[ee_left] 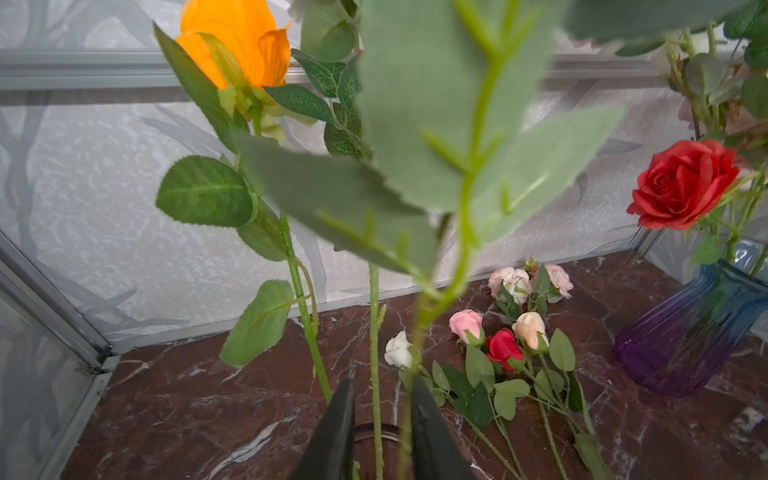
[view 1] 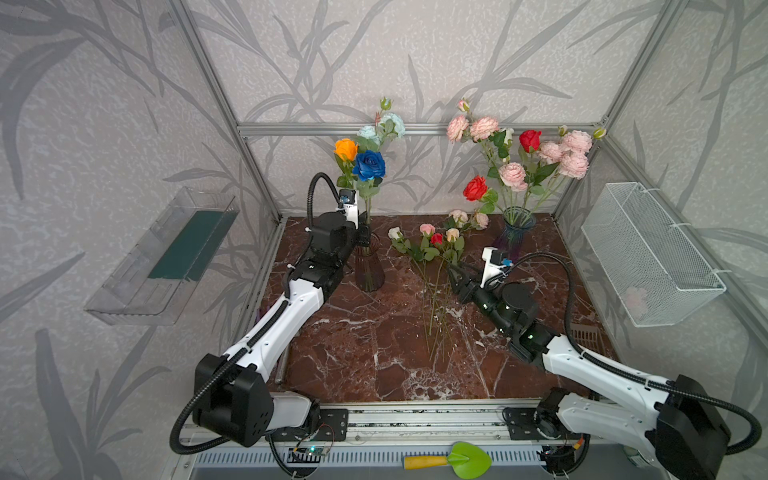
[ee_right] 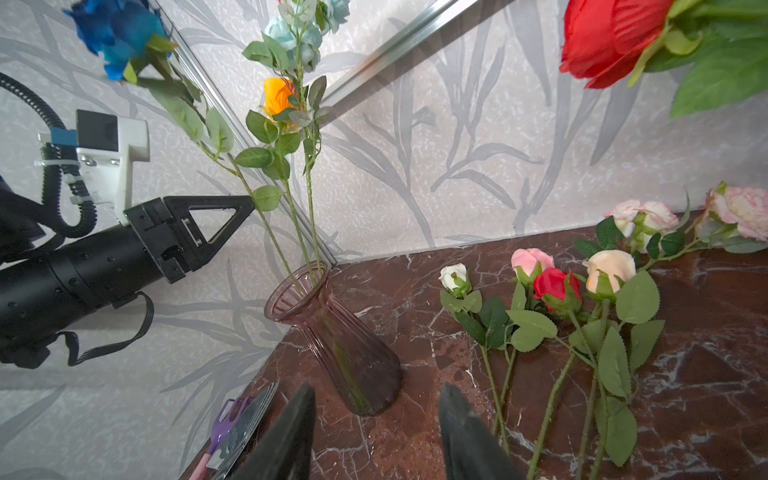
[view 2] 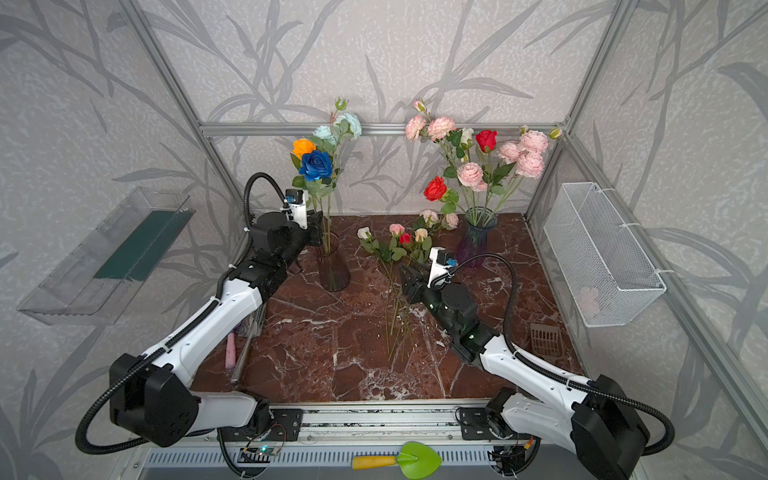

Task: Arrange the flowers into the vase
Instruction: 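Lower the blue rose stem into the purple vase with the left gripper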

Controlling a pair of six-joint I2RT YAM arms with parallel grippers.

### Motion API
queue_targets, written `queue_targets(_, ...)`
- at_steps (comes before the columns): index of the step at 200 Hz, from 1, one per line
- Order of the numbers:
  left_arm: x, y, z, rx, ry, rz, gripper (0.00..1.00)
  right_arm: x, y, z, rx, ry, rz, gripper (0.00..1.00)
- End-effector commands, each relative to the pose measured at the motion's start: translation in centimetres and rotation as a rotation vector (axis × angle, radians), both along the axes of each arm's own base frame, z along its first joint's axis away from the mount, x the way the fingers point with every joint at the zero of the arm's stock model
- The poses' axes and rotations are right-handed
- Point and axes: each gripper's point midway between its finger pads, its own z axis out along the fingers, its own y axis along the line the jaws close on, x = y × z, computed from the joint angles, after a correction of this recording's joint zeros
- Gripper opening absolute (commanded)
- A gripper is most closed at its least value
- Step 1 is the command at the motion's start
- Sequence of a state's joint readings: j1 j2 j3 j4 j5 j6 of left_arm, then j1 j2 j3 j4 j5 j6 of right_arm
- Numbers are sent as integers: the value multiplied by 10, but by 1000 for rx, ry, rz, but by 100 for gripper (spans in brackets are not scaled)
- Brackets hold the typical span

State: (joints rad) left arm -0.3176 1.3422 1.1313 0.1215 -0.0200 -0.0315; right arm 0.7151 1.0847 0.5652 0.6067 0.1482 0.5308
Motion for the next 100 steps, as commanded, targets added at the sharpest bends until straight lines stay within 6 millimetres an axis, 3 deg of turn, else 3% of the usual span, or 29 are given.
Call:
queue_targets(1, -9, 4, 2, -7, 4, 0, 34, 0, 1, 2, 13, 2, 7, 49)
queue_targets(14, -12, 6, 4, -8, -2, 4, 39, -1, 0, 3, 12, 3, 9, 49)
queue_targets(80, -44, 17, 19, -76, -55, 20, 39, -5, 0, 4, -39, 8, 23, 49)
queue_targets(100, -55, 26, 31, -127, -71, 52, 39, -5, 2, -6, -138, 34, 34, 49)
